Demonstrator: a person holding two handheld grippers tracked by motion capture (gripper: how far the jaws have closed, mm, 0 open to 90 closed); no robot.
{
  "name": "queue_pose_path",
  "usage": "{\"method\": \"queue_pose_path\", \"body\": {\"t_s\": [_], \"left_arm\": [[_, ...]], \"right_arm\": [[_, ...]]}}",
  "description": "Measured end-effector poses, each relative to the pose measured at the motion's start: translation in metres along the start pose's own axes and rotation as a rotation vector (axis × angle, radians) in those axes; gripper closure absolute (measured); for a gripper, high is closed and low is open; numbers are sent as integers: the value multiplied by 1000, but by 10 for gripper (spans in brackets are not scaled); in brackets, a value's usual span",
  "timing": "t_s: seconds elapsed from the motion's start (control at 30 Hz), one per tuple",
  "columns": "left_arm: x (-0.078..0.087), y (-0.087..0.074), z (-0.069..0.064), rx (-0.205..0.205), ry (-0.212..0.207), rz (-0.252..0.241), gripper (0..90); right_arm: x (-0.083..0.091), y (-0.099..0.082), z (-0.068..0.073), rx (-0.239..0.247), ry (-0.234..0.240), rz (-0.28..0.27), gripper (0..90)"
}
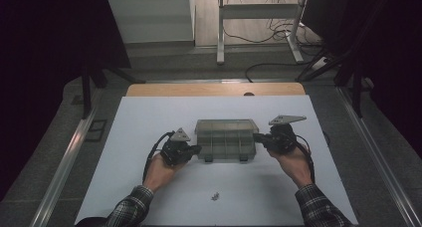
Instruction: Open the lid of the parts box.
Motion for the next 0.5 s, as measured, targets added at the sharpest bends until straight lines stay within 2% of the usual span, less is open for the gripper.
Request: {"method": "queue_pose_path", "body": {"t_s": [0.5], "left_arm": [[-6, -1, -1, -17, 7, 0, 863]], "right_arm": [[0, 14, -1, 22, -10, -27, 887]]}}
Point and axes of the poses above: each handheld gripper's, and its own axes: x roughly backward along the jaws, y roughly out of its top, z roughly to its left, the point moved 7 cm from there along -x, roughly forward along the jaws, and after that the axes turned 11 degrees about y, right-handed, at the moved point
